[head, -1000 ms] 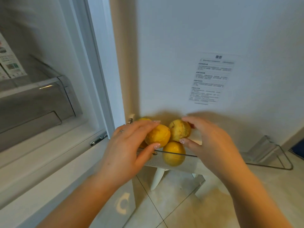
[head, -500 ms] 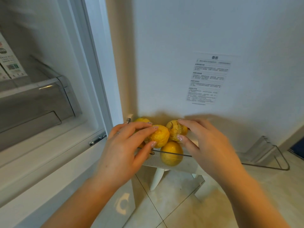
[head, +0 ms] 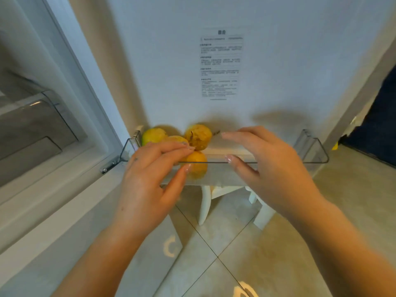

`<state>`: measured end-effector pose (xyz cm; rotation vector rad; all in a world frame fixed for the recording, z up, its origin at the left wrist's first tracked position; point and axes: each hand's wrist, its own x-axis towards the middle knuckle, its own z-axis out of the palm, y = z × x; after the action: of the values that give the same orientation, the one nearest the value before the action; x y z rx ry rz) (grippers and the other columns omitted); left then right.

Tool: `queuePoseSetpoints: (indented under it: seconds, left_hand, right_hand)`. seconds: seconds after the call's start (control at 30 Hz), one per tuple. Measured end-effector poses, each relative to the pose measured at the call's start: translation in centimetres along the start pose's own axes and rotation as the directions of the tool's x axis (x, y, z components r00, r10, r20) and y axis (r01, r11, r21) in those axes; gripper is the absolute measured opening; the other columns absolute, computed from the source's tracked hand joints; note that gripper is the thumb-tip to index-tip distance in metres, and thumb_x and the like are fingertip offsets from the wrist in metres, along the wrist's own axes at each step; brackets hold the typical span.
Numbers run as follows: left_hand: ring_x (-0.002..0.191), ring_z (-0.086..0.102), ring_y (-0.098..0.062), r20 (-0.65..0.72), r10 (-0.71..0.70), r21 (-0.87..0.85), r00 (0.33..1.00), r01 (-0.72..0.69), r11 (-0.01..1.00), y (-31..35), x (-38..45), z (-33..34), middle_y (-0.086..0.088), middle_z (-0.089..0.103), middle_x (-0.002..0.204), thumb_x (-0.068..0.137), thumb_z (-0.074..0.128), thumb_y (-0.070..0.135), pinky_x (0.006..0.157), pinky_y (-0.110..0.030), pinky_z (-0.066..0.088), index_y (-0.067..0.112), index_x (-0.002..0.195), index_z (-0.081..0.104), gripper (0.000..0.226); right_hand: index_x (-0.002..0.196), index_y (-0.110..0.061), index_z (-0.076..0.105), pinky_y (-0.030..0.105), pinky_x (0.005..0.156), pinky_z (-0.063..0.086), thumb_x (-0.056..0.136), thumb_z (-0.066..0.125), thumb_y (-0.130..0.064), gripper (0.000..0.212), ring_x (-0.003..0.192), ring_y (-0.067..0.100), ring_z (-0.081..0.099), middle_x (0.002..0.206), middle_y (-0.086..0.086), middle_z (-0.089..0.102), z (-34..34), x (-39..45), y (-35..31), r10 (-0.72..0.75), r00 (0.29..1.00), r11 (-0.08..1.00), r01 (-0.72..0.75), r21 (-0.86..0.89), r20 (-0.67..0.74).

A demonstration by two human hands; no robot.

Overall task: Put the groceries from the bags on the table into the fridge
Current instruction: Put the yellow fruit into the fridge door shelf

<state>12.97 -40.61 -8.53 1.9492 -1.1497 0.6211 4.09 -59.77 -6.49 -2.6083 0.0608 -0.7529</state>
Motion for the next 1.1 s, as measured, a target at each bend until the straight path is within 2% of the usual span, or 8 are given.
queuePoseSetpoints:
  seconds: [0.13, 0.27, 0.4, 0.47, 0.53, 0.67, 0.9, 1.1]
  left_hand:
    - [0.107, 0.059, -0.019, 0.019, 0.036, -0.026, 0.999, -0.036, 0.999, 4.8, -1.2, 2.5, 0.001, 0.062, 0.115, 0.090, 0.056, 0.022, 0.086, -0.047, 0.047, 0.016, 0.111, 0.065, 0.024]
    - [0.105, 0.059, -0.016, 0.114, 0.021, -0.057, 0.993, -0.015, 0.998, 11.1, -3.8, 7.4, 0.004, 0.060, 0.113, 0.091, 0.054, 0.025, 0.083, -0.047, 0.049, 0.019, 0.115, 0.062, 0.026]
    - [0.107, 0.056, -0.012, 0.311, 0.011, 0.014, 0.950, -0.016, 1.000, 16.9, -6.6, 13.3, 0.004, 0.063, 0.114, 0.091, 0.048, 0.032, 0.089, -0.044, 0.049, 0.023, 0.117, 0.062, 0.031]
    - [0.107, 0.053, -0.009, 0.377, 0.036, -0.006, 0.926, -0.036, 0.999, 19.4, -7.3, 16.3, 0.004, 0.064, 0.112, 0.090, 0.048, 0.032, 0.092, -0.032, 0.044, 0.021, 0.116, 0.064, 0.032]
    - [0.101, 0.055, -0.010, 0.435, 0.073, -0.042, 0.897, -0.060, 0.997, 21.7, -7.9, 19.4, 0.001, 0.066, 0.107, 0.090, 0.048, 0.033, 0.086, -0.024, 0.041, 0.018, 0.114, 0.065, 0.033]
    - [0.096, 0.058, -0.013, 0.551, 0.089, -0.092, 0.830, -0.045, 0.995, 25.2, -9.0, 25.1, 0.001, 0.066, 0.108, 0.090, 0.047, 0.037, 0.081, -0.030, 0.048, 0.018, 0.117, 0.063, 0.037]
    - [0.099, 0.061, -0.018, 0.698, 0.096, -0.098, 0.709, -0.038, 0.994, 27.1, -6.7, 33.3, 0.003, 0.063, 0.112, 0.088, 0.039, 0.048, 0.079, -0.033, 0.047, 0.022, 0.121, 0.060, 0.047]
    - [0.102, 0.059, -0.018, 0.725, 0.072, -0.112, 0.685, 0.014, 0.994, 26.8, -1.2, 41.9, 0.003, 0.063, 0.114, 0.089, 0.060, 0.033, 0.080, -0.032, 0.046, 0.021, 0.120, 0.061, 0.033]
  right_hand:
    - [0.125, -0.027, 0.055, 0.021, 0.074, 0.048, 0.087, 0.049, -0.039, 0.040, 0.098, 0.004, 0.053, 0.116, -0.011, 0.055, -2.8, -5.1, 2.3, -0.030, 0.994, 0.999, 0.028, -0.018, -0.108]
    - [0.127, -0.025, 0.054, 0.019, 0.074, 0.048, 0.089, 0.053, -0.040, 0.041, 0.097, 0.005, 0.055, 0.118, -0.008, 0.056, -6.8, -12.0, 6.1, 0.010, 0.999, 0.997, -0.014, -0.072, -0.051]
    - [0.127, -0.025, 0.055, 0.025, 0.073, 0.051, 0.086, 0.052, -0.040, 0.043, 0.098, 0.012, 0.060, 0.120, -0.005, 0.057, -10.7, -19.2, 10.9, 0.128, 0.991, 0.983, -0.123, -0.137, 0.025]
    - [0.124, -0.025, 0.056, 0.031, 0.073, 0.053, 0.086, 0.055, -0.038, 0.041, 0.096, 0.014, 0.060, 0.118, -0.004, 0.057, -12.2, -22.6, 13.6, 0.191, 0.980, 0.970, -0.180, -0.162, 0.057]
    - [0.121, -0.023, 0.059, 0.034, 0.074, 0.053, 0.085, 0.060, -0.035, 0.038, 0.098, 0.017, 0.060, 0.116, -0.002, 0.059, -13.4, -26.1, 16.3, 0.269, 0.960, 0.950, -0.251, -0.185, 0.082]
    - [0.121, -0.023, 0.059, 0.030, 0.071, 0.050, 0.084, 0.060, -0.037, 0.039, 0.097, 0.017, 0.060, 0.115, -0.002, 0.059, -16.0, -31.6, 20.8, 0.421, 0.901, 0.889, -0.385, -0.248, 0.108]
    - [0.126, -0.028, 0.055, 0.028, 0.068, 0.047, 0.085, 0.061, -0.040, 0.043, 0.104, 0.015, 0.057, 0.122, -0.006, 0.055, -17.6, -34.7, 27.2, 0.589, 0.794, 0.796, -0.539, -0.275, 0.148]
    - [0.127, -0.030, 0.053, 0.032, 0.073, 0.050, 0.086, 0.060, -0.041, 0.043, 0.107, 0.014, 0.055, 0.124, -0.007, 0.052, -18.7, -30.8, 35.3, 0.639, 0.760, 0.756, -0.591, -0.281, 0.122]
